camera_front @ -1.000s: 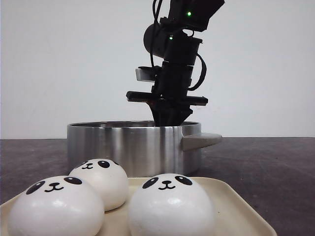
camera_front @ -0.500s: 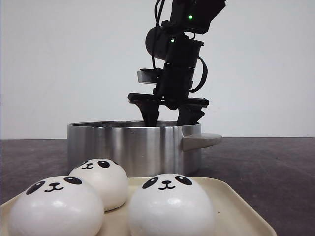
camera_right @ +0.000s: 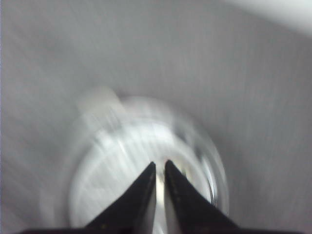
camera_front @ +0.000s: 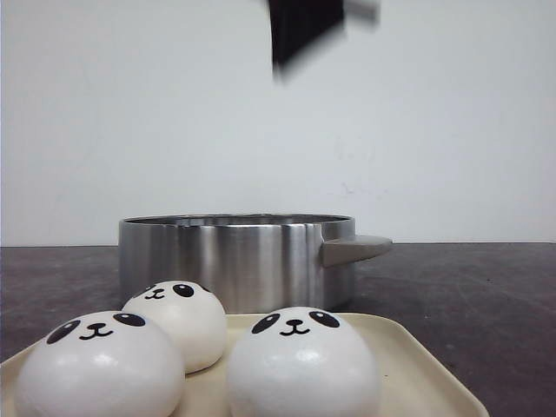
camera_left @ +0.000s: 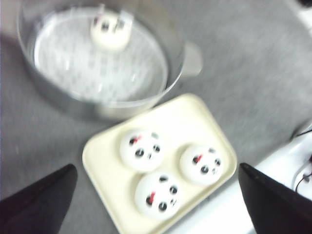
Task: Steam buns
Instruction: 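Raise the open right gripper out of the pot, then lower the left gripper and grasp the farther panda bun nearest it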
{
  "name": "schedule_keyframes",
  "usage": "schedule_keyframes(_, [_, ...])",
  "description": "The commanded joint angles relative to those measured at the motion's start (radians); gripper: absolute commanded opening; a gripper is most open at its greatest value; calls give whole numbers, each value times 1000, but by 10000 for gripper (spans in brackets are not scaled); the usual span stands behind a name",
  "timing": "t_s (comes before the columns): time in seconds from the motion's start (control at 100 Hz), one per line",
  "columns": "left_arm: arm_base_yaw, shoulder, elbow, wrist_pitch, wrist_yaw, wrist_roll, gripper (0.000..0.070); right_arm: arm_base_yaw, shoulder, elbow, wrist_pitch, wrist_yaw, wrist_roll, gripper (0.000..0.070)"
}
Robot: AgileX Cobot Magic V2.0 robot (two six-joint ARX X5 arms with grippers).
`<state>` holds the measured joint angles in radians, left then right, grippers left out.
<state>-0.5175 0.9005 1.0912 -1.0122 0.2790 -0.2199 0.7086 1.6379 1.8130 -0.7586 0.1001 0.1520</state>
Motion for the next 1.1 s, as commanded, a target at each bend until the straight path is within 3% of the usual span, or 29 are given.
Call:
schedule_keyframes(0.0, [-19, 42, 13, -11, -2, -20, 636, 41, -89, 20, 0, 37, -37, 1])
schedule_keyframes(0.27, [-154, 286, 13, -27, -40, -47, 637, 237, -434, 19, -21, 164, -62, 1])
schedule_keyframes(0.38, [-216, 388, 13, 37, -110, -65, 637, 297, -510, 19, -55, 240, -71, 1])
schedule_keyframes(0.57, [-275, 556, 13, 182, -133, -108, 636, 316, -572, 19, -209, 379, -54, 1])
schedule_keyframes(0.77, [-272, 689, 13, 238, -186, -173, 636, 317, -597, 19, -302, 388, -24, 1])
schedule_keyframes(0.91, [-264, 742, 13, 254, -230, -175, 636, 317, -607, 19, -305, 389, -19, 1])
schedule_keyframes(1.09, [-259, 799, 13, 251, -230, -190, 634, 317, -614, 19, -306, 393, -17, 1])
